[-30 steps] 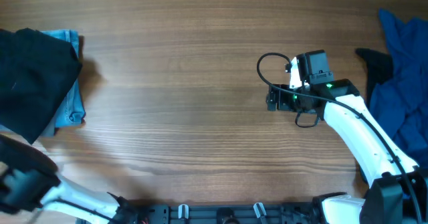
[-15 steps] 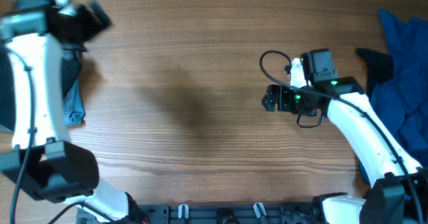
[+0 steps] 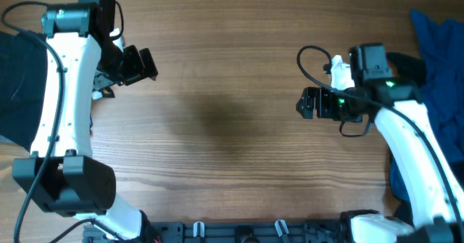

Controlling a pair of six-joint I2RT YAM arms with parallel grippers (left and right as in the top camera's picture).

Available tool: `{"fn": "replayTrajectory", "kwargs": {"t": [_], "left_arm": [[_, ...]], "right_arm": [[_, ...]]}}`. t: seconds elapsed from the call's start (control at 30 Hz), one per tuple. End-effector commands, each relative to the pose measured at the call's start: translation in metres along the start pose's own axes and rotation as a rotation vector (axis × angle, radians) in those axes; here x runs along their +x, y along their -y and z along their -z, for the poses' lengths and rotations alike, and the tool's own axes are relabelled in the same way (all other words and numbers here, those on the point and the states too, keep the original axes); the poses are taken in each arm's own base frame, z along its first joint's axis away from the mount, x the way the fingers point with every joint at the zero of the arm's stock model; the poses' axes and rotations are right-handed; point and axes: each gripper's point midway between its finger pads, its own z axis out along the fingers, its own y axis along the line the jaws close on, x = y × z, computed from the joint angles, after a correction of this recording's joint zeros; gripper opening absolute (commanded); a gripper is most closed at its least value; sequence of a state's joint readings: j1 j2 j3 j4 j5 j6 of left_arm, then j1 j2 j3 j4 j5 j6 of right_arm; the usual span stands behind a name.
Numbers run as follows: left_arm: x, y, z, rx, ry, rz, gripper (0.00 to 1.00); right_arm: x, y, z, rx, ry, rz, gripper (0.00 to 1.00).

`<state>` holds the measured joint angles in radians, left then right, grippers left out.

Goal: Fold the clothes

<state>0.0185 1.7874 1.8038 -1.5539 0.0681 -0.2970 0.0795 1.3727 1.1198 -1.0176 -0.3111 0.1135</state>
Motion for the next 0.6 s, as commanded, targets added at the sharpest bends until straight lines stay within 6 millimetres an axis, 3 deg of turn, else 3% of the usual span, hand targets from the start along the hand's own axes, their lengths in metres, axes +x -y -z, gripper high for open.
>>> {"fn": "replayTrajectory", "kwargs": {"t": [0.0, 0.13, 0.3, 0.57], "left_arm": [[0.011, -0.007, 0.024, 0.013, 0.114, -0.011, 1.00], [0.026, -0.011, 0.044, 0.067, 0.255, -0.020, 1.00], [0.060, -0.023, 0.064, 0.152, 0.476, -0.032, 1.00], [0.117, -0.044, 0.066, 0.258, 0.720, -0.021, 1.00]], "right_arm": [[-0.011, -0.003, 0.042, 0.051, 0.157, 0.069, 1.00], [-0.011, -0.005, 0.076, 0.090, 0.293, 0.107, 1.00], [0.000, -0.005, 0.115, 0.133, 0.466, 0.133, 1.00], [0.027, 0.000, 0.167, 0.210, 0.687, 0.143, 1.00]]}}
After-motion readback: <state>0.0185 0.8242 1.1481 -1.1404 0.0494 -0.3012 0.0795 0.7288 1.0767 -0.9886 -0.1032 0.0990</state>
